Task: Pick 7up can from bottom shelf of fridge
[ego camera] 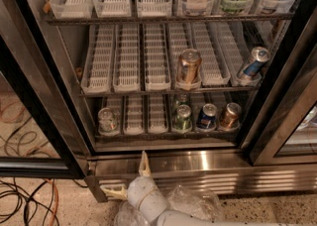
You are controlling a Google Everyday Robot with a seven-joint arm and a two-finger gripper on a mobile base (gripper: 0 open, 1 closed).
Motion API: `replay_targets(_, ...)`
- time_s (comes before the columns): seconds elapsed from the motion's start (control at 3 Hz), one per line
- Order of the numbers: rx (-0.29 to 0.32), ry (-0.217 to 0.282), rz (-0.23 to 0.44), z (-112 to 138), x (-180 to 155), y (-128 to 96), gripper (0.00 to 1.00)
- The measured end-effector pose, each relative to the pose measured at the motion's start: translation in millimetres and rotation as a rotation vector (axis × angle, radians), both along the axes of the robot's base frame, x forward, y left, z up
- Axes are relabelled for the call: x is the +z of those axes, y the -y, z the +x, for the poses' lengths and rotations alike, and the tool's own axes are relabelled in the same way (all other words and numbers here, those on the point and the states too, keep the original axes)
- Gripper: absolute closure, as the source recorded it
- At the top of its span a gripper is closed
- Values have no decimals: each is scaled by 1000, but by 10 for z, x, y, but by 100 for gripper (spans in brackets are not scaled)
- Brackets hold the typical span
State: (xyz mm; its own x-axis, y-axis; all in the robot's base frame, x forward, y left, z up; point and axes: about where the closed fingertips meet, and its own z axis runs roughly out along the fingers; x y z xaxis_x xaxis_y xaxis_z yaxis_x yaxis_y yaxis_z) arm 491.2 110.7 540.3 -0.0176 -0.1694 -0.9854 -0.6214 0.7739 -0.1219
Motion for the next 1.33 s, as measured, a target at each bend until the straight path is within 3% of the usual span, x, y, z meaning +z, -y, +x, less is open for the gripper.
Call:
replay_targets(0.67,-10,39,-38,86,150,-70,0)
replay_targets(1.0,-22,49,-32,114,248,-87,0)
replay_targets(1.33,0,66,-3,193,443,-266,0)
